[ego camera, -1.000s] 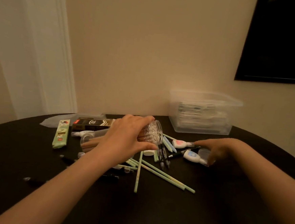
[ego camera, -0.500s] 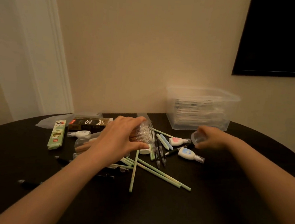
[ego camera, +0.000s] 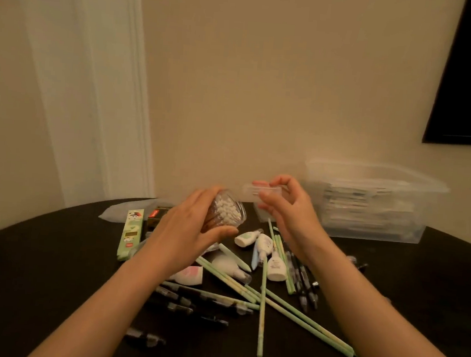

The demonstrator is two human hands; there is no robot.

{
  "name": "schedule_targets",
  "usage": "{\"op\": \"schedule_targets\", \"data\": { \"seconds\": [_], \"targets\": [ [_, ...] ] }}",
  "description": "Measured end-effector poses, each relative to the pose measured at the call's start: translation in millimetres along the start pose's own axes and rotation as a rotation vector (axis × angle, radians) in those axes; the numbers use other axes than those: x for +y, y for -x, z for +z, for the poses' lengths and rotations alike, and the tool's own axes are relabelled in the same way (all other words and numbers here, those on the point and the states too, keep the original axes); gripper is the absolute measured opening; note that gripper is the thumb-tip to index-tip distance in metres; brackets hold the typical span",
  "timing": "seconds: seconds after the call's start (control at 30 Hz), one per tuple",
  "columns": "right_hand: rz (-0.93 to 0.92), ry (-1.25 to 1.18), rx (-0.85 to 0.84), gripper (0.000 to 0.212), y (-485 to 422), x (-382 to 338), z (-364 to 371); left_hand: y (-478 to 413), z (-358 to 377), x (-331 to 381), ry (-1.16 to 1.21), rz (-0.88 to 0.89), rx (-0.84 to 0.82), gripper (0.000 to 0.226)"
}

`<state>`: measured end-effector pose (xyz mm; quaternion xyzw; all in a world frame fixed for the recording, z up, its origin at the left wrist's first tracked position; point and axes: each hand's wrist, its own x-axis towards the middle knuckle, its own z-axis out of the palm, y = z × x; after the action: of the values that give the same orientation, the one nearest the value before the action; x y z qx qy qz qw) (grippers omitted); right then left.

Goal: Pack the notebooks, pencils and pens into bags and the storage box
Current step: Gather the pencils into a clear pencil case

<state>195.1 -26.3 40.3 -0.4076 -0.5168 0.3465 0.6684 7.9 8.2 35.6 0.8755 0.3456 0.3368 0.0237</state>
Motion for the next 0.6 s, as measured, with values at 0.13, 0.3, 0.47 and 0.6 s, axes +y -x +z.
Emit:
{"op": "schedule_targets", "data": {
  "seconds": [0.13,0.3,0.47,0.6],
  "targets": [
    [0.050,-0.284,0.028,0.027,-11,11,35,-8,-7,-21,0.056,-0.037,0.048,0.064],
    [0.061,-0.242,-0.043,0.046,-21,17,49,-27,-10,-29,0.118,-0.045,0.111,0.067],
    [0.076,-0.041,-0.148,0.046,-26,16,36,-31,-7,-28,0.107,-0.051,-0.007,0.074],
    [0.050,0.155,-0.215,0.051,-26,15,29,-30,-5,-30,0.107,-0.089,-0.026,0.073]
  ]
}}
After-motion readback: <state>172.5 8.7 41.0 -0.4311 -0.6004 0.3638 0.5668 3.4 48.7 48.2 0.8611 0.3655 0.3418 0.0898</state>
